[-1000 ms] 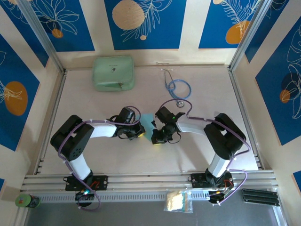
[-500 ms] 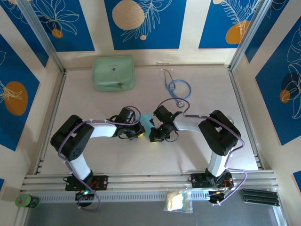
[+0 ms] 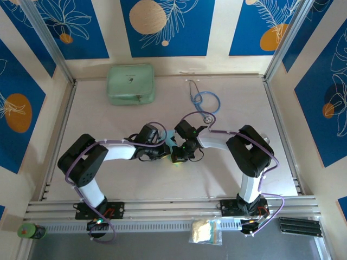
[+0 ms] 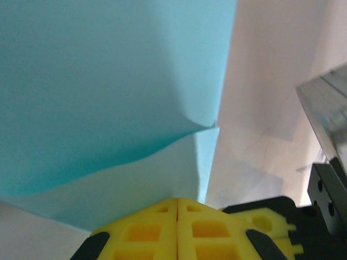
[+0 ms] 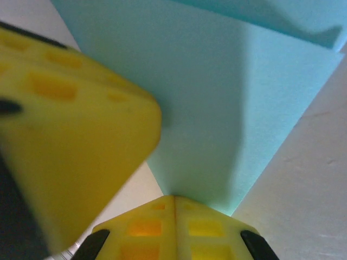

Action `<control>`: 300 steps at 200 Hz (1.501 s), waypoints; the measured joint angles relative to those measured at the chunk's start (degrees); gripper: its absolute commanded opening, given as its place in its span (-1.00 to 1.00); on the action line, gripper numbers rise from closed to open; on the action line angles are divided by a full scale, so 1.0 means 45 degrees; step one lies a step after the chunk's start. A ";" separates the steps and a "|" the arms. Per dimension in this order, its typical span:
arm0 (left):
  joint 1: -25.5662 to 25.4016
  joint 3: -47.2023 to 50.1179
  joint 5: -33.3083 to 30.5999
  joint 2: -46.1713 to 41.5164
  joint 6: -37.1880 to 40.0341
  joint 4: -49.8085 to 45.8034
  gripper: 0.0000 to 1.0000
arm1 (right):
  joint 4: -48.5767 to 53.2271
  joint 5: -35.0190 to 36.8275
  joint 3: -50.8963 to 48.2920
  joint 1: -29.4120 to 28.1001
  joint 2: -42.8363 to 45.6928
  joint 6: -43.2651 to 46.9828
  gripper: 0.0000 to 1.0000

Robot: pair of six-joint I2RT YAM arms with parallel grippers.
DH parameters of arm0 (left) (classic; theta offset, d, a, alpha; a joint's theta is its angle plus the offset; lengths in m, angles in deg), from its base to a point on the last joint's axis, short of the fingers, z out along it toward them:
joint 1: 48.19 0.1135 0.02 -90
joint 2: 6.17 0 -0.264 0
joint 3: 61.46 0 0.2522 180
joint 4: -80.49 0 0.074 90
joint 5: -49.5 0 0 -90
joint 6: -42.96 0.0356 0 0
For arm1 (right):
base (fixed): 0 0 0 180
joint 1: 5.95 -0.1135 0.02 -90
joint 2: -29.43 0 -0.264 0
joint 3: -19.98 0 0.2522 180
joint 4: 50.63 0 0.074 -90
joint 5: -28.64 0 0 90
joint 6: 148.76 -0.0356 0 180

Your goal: Fold a paper plane with a square sheet of paper (pick it up from the middle)

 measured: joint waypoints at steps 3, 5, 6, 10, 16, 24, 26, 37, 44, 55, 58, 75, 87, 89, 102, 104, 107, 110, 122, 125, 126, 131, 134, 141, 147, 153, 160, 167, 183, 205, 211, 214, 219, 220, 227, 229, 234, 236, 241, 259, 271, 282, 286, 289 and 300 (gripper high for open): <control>-0.0029 0.0000 0.0000 0.0000 0.0049 -0.0010 -0.85 | 0.0010 0.0000 0.0010 0.0000 -0.0010 0.0000 -0.93; -0.0049 0.0000 -0.0019 0.0000 0.0087 -0.0019 -0.85 | 0.0019 0.0000 0.0019 0.0000 -0.0010 0.0000 -0.93; -0.0053 0.0000 -0.0019 0.0000 0.0097 -0.0024 -0.85 | 0.0029 0.0000 0.0019 0.0000 -0.0010 0.0000 -0.93; -0.0073 0.0000 -0.0034 0.0000 0.0141 -0.0039 -0.85 | 0.0039 0.0000 0.0019 0.0000 -0.0015 0.0000 -0.93; -0.0073 0.0000 -0.0063 0.0000 0.0228 -0.0073 -0.86 | 0.0044 0.0010 0.0019 0.0000 -0.0015 0.0000 -0.93; -0.0073 0.0000 -0.0112 0.0000 0.0330 -0.0170 -0.86 | 0.0044 0.0015 0.0024 0.0000 -0.0015 0.0000 -0.94; -0.0073 0.0000 -0.0126 0.0000 0.0335 -0.0209 -0.86 | 0.0044 0.0015 0.0024 0.0000 -0.0015 0.0000 -0.93; -0.0078 0.0005 -0.0199 0.0000 0.0432 -0.0393 -0.86 | 0.0049 0.0019 0.0024 0.0000 -0.0015 0.0000 -0.94; -0.0073 0.0005 -0.0257 0.0005 0.0476 -0.0505 -0.86 | 0.0049 0.0019 0.0024 0.0000 -0.0015 0.0000 -0.94; -0.0073 0.0005 -0.0355 0.0053 0.0554 -0.0588 -0.86 | 0.0049 0.0024 0.0024 0.0000 -0.0015 0.0000 -0.94; -0.0073 0.0005 -0.0374 0.0068 0.0568 -0.0617 -0.86 | 0.0053 0.0029 0.0024 0.0000 -0.0015 0.0005 -0.94; -0.0039 0.0000 -0.0432 0.0117 0.0661 -0.0617 -0.86 | 0.0058 0.0058 0.0019 0.0000 -0.0015 0.0010 -0.94; 0.0058 0.0000 -0.0442 0.0121 0.0738 -0.0622 -0.86 | 0.0063 0.0083 0.0019 -0.0015 -0.0015 0.0053 -0.94; 0.0068 0.0000 -0.0442 0.0121 0.0767 -0.0622 -0.86 | 0.0068 0.0092 0.0019 -0.0015 -0.0015 0.0053 -0.94; 0.0160 -0.0034 -0.0374 0.0141 0.0952 -0.0699 -0.86 | 0.0097 0.0151 0.0019 -0.0024 -0.0015 0.0155 -0.94; 0.0170 -0.0044 -0.0364 0.0141 0.0962 -0.0719 -0.86 | 0.0102 0.0165 0.0019 -0.0024 -0.0015 0.0151 -0.94; 0.0209 -0.0068 -0.0330 0.0151 0.1005 -0.0763 -0.86 | 0.0097 0.0170 0.0019 -0.0024 -0.0015 0.0185 -0.94; 0.0238 -0.0087 -0.0296 0.0165 0.1039 -0.0801 -0.86 | 0.0087 0.0180 0.0019 -0.0019 -0.0015 0.0209 -0.94; 0.0500 -0.0238 -0.0092 0.0243 0.1258 -0.1039 -0.86 | 0.0073 0.0233 0.0019 -0.0019 -0.0015 0.0272 -0.94; 0.0602 -0.0291 -0.0039 0.0272 0.1336 -0.1117 -0.86 | 0.0058 0.0253 0.0019 -0.0019 -0.0015 0.0301 -0.94; 0.0631 -0.0306 -0.0029 0.0277 0.1341 -0.1141 -0.86 | 0.0058 0.0253 0.0019 -0.0019 -0.0015 0.0301 -0.94; 0.0792 -0.0393 0.0034 0.0311 0.1423 -0.1282 -0.86 | 0.0053 0.0262 0.0019 -0.0019 -0.0015 0.0316 -0.94; 0.0947 -0.0466 0.0073 0.0340 0.1486 -0.1404 -0.86 | 0.0053 0.0267 0.0019 -0.0019 -0.0015 0.0340 -0.94; 0.1258 -0.0588 0.0141 0.0393 0.1622 -0.1588 -0.86 | 0.0049 0.0272 0.0019 -0.0019 -0.0015 0.0345 -0.94; 0.1574 -0.0695 0.0175 0.0437 0.1719 -0.1749 -0.86 | 0.0053 0.0272 0.0019 -0.0019 -0.0015 0.0350 -0.94; 0.1846 -0.0767 0.0180 0.0457 0.1831 -0.1846 -0.86 | 0.0053 0.0272 0.0019 -0.0019 -0.0015 0.0355 -0.94; 0.2171 -0.0850 0.0165 0.0471 0.2006 -0.2006 -0.86 | 0.0053 0.0277 0.0019 -0.0019 -0.0015 0.0374 -0.94; 0.2458 -0.0937 0.0126 0.0471 0.2152 -0.2200 -0.86 | 0.0053 0.0277 0.0019 -0.0019 -0.0015 0.0393 -0.94; 0.2900 -0.1156 -0.0029 0.0471 0.2501 -0.2671 -0.85 | 0.0053 0.0272 0.0019 -0.0010 -0.0015 0.0452 -0.94; 0.3123 -0.1491 -0.0393 0.0403 0.2861 -0.3337 -0.83 | 0.0107 0.0282 0.0107 -0.0010 -0.0015 0.0588 -0.94; 0.3157 -0.1549 -0.0457 0.0301 0.2909 -0.3492 -0.83 | 0.0155 0.0306 0.0146 -0.0010 -0.0019 0.0636 -0.94; 0.3162 -0.1564 -0.0466 0.0223 0.2900 -0.3560 -0.83 | 0.0180 0.0316 0.0170 -0.0010 -0.0019 0.0661 -0.94; 0.3172 -0.1588 -0.0486 0.0078 0.2900 -0.3667 -0.82 | 0.0228 0.0359 0.0204 -0.0010 -0.0024 0.0719 -0.94; 0.3172 -0.1593 -0.0486 0.0049 0.2900 -0.3687 -0.83 | 0.0238 0.0359 0.0214 -0.0005 -0.0024 0.0738 -0.94; 0.3181 -0.1622 -0.0481 -0.0214 0.2851 -0.3818 -0.82 | 0.0345 0.0393 0.0291 0.0019 -0.0044 0.0928 -0.93; 0.3181 -0.1632 -0.0481 -0.0296 0.2837 -0.3837 -0.82 | 0.0384 0.0393 0.0311 0.0029 -0.0044 0.0986 -0.93; 0.3181 -0.1656 -0.0457 -0.0491 0.2769 -0.3881 -0.82 | 0.0427 0.0398 0.0355 0.0068 -0.0073 0.1132 -0.93; 0.3181 -0.1661 -0.0447 -0.0539 0.2744 -0.3876 -0.82 | 0.0457 0.0379 0.0384 0.0087 -0.0087 0.1243 -0.93; 0.3172 -0.1690 -0.0427 -0.0719 0.2667 -0.3876 -0.82 | 0.0554 0.0359 0.0457 0.0146 -0.0117 0.1491 -0.94; 0.2997 -0.1715 -0.0311 -0.1185 0.2336 -0.3745 -0.82 | 0.0894 0.0364 0.0729 0.0398 -0.0209 0.2448 -0.93; 0.2832 -0.1710 -0.0243 -0.1292 0.2064 -0.3551 -0.82 | 0.1107 0.0287 0.0889 0.0636 -0.0209 0.2982 -0.93; 0.2565 -0.1676 -0.0155 -0.1287 0.1826 -0.3283 -0.83 | 0.1195 0.0097 0.1039 0.0821 -0.0209 0.3332 -0.93; 0.2482 -0.1656 -0.0136 -0.1282 0.1773 -0.3201 -0.82 | 0.1219 0.0019 0.1103 0.0874 -0.0209 0.3429 -0.92; 0.2370 -0.1632 -0.0097 -0.1253 0.1676 -0.3118 -0.82 | 0.1224 -0.0029 0.1146 0.0899 -0.0209 0.3497 -0.92; 0.2045 -0.1627 0.0000 -0.1088 0.1491 -0.2866 -0.83 | 0.1243 -0.0180 0.1321 0.1015 -0.0209 0.3672 -0.91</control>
